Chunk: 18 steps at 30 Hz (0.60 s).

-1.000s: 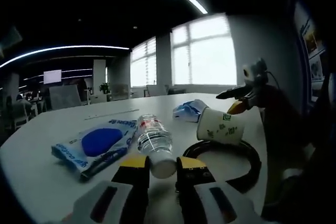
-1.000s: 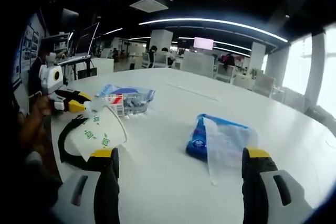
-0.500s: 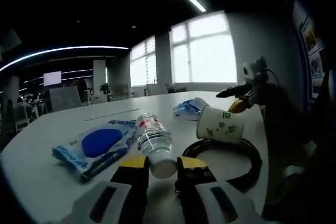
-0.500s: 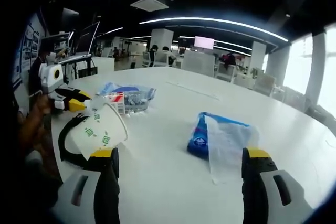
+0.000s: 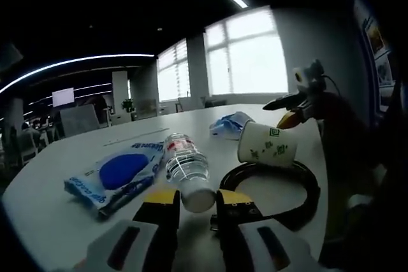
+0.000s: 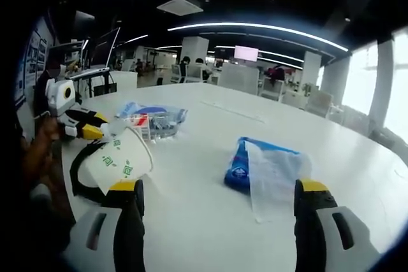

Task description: Arrange the tabletop items into an orderly group along one side of the table until the central work area is clear of visible clutter.

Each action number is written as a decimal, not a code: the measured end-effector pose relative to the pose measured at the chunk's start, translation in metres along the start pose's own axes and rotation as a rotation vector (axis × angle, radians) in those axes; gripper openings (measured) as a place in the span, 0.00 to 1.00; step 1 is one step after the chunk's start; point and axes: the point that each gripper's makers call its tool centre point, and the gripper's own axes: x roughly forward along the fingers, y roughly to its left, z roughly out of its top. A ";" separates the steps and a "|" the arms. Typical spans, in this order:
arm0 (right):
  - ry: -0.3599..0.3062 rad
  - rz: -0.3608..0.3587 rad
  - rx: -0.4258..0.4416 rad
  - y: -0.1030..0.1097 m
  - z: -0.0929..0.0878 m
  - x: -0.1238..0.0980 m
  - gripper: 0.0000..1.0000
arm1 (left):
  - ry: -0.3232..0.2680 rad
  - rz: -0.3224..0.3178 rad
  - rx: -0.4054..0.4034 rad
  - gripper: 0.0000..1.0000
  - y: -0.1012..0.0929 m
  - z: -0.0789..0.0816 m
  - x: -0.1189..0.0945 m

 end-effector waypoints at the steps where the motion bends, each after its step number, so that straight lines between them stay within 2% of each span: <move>1: 0.002 0.000 0.000 0.000 -0.001 0.000 0.95 | 0.001 -0.001 -0.002 0.21 0.000 0.000 0.000; 9: 0.003 0.002 -0.001 0.003 -0.002 -0.001 0.95 | 0.000 -0.001 -0.010 0.20 -0.002 -0.001 0.000; 15: 0.001 -0.005 0.004 0.000 -0.003 -0.003 0.95 | -0.012 0.005 0.015 0.19 -0.004 0.000 -0.001; 18: 0.002 -0.006 0.008 0.000 -0.004 -0.003 0.95 | -0.016 0.003 -0.002 0.18 -0.002 0.000 -0.002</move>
